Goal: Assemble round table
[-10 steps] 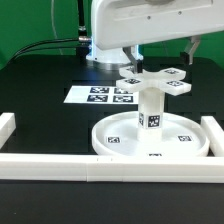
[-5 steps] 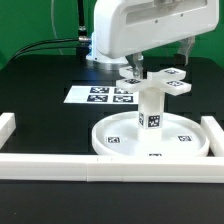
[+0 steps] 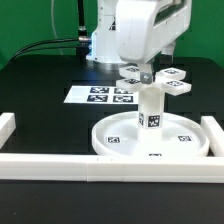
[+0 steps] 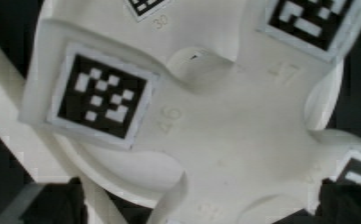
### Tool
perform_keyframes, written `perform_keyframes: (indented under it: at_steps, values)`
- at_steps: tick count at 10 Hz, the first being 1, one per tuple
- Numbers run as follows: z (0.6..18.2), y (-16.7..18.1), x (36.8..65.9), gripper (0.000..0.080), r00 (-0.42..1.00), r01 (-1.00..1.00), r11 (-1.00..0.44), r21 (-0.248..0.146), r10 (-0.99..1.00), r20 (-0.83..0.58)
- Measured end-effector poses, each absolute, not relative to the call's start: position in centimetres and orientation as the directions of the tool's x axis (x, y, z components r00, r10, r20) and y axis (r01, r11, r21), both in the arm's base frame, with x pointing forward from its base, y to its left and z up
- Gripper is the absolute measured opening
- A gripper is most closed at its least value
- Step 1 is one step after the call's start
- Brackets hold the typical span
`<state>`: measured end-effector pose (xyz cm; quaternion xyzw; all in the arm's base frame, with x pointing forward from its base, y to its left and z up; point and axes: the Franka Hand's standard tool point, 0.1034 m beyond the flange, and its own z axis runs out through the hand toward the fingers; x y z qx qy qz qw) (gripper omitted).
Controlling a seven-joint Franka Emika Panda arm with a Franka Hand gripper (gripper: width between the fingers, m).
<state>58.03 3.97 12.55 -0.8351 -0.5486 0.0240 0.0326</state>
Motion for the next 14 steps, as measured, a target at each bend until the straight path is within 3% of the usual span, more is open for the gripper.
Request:
perform_keyframes:
  at_steps: [6,14]
  values:
    - [12.7,3.8,57.9,0.0649,0.028,0.998,-0.028,-0.053,1.000,0.007]
    - [11.0,3.7,56.3,0.0649,0.070,0.994,-0.070,-0.079,0.998,0.001]
